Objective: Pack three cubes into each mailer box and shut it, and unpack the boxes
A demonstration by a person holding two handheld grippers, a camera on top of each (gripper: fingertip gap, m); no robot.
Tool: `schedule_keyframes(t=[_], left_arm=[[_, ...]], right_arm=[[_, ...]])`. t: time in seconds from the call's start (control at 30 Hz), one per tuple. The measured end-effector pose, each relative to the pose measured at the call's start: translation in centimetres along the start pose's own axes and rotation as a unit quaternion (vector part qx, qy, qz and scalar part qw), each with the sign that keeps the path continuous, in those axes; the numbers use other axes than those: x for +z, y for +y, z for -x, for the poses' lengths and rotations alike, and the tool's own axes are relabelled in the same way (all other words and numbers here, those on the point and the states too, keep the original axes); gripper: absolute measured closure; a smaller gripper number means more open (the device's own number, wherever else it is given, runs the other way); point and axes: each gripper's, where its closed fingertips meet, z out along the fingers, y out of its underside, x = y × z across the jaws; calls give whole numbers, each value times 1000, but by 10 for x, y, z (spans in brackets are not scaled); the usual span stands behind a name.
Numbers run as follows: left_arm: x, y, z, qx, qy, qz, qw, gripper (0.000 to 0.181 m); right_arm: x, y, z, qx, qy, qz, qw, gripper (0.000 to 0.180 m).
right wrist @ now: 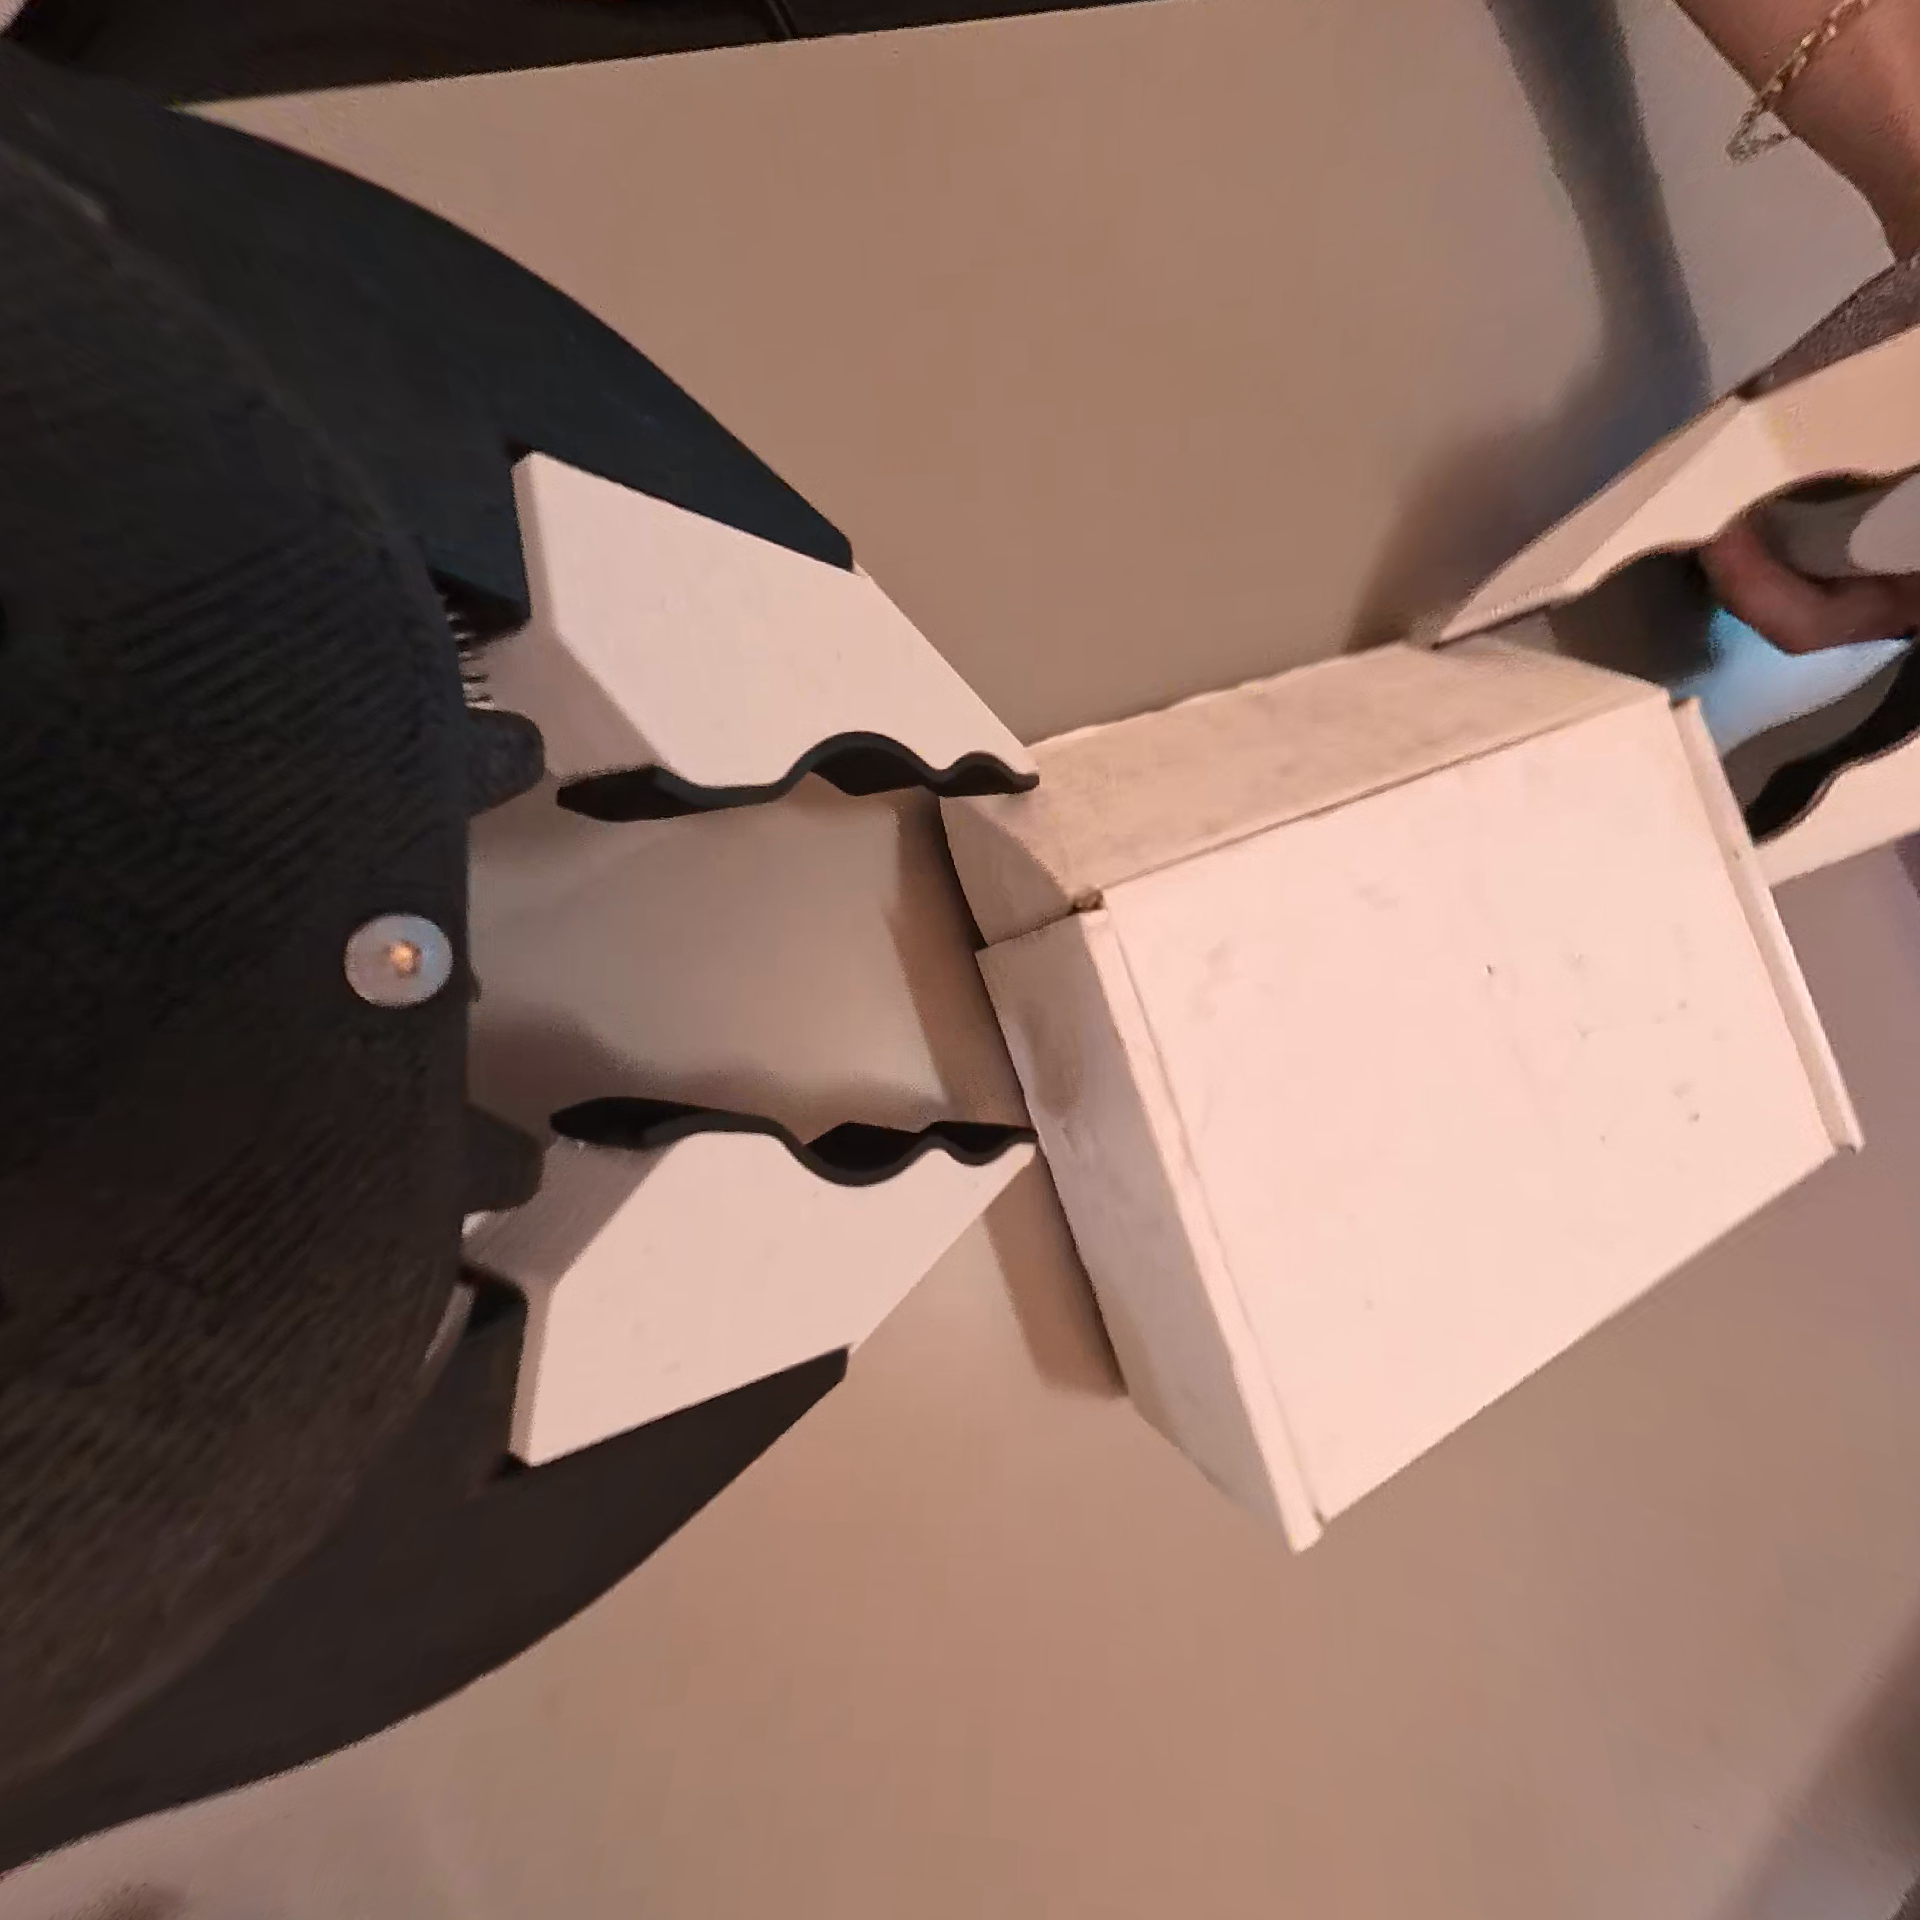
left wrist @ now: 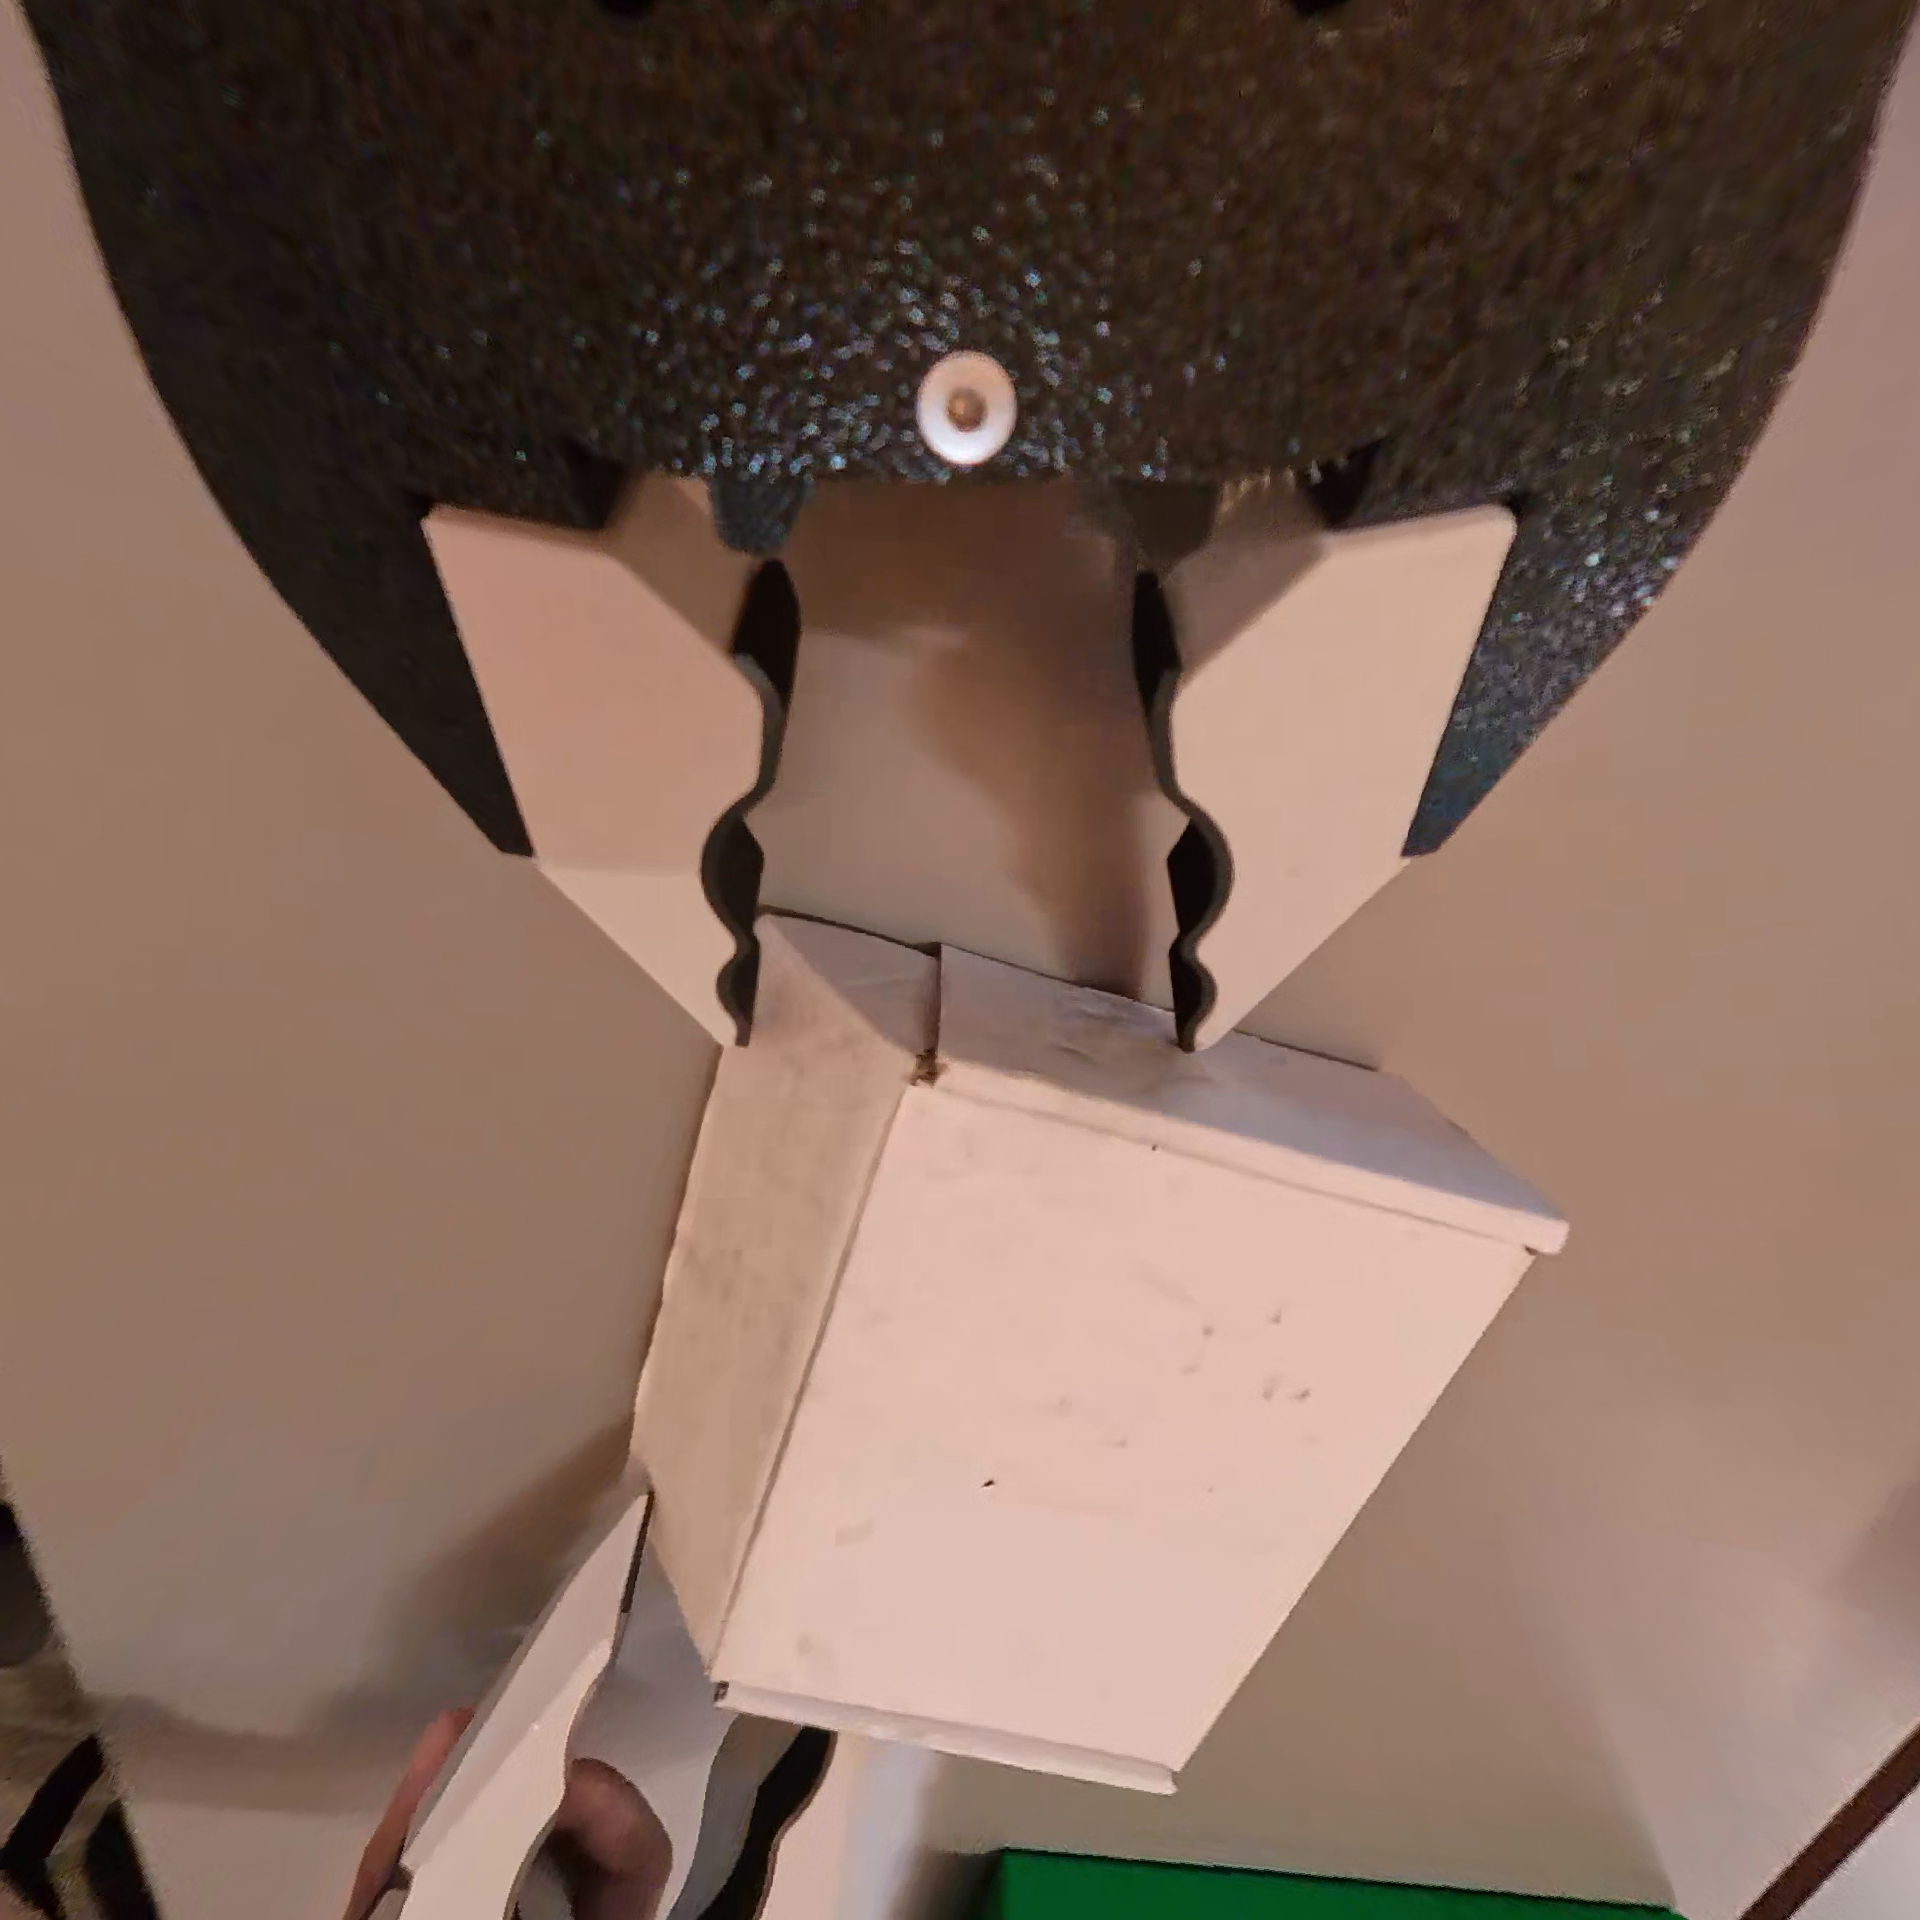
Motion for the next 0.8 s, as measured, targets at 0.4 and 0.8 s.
schedule_keyframes(t=[0.4, 0.8], left_arm=[[7, 1, 23, 64, -98, 23, 993, 131], [-2, 6, 20, 45, -85, 16, 995, 119]], right_arm=[[9, 1, -17, -147, 86, 83, 982, 140], [-3, 4, -29, -180, 135, 66, 972, 120]])
